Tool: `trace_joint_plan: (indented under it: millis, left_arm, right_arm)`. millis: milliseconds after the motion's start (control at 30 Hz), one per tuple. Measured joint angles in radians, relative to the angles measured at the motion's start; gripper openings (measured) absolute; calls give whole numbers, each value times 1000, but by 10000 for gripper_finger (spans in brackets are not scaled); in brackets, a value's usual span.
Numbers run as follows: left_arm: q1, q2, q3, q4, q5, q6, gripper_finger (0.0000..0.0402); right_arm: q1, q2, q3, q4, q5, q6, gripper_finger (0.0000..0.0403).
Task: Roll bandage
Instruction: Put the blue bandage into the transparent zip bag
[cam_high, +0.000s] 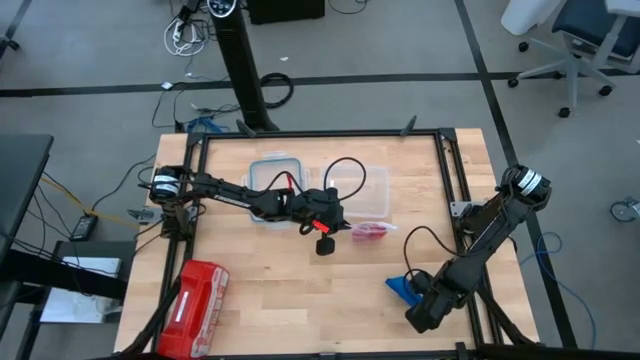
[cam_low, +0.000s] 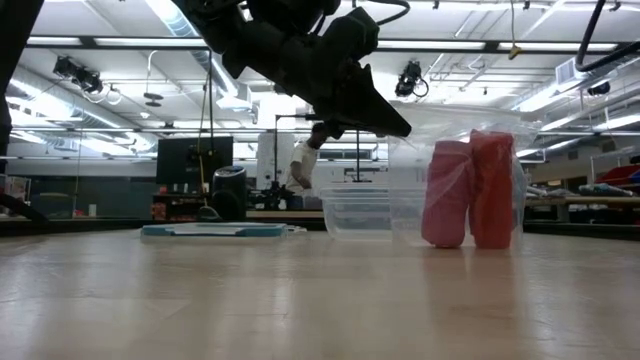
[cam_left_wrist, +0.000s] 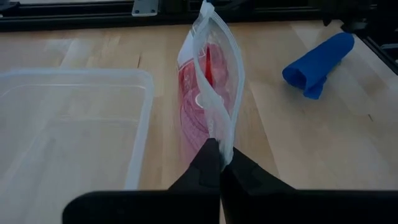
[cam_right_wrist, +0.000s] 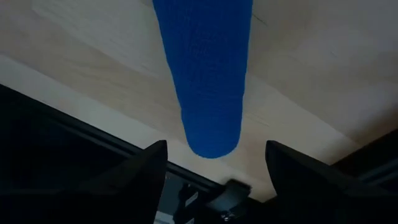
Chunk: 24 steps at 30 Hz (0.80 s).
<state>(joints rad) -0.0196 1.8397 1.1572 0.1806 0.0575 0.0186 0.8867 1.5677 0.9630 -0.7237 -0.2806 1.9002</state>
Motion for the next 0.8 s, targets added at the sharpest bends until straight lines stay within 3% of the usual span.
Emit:
trace_joint_plan:
  millis: [467, 800]
  left_arm:
    - [0, 0, 0, -10, 8, -4, 0]
    - [0, 0, 0, -26, 8, 0, 0]
  right_arm:
    - [35, 0, 0, 12, 185, 97, 263]
    - [47, 32, 2, 32, 176, 110, 260]
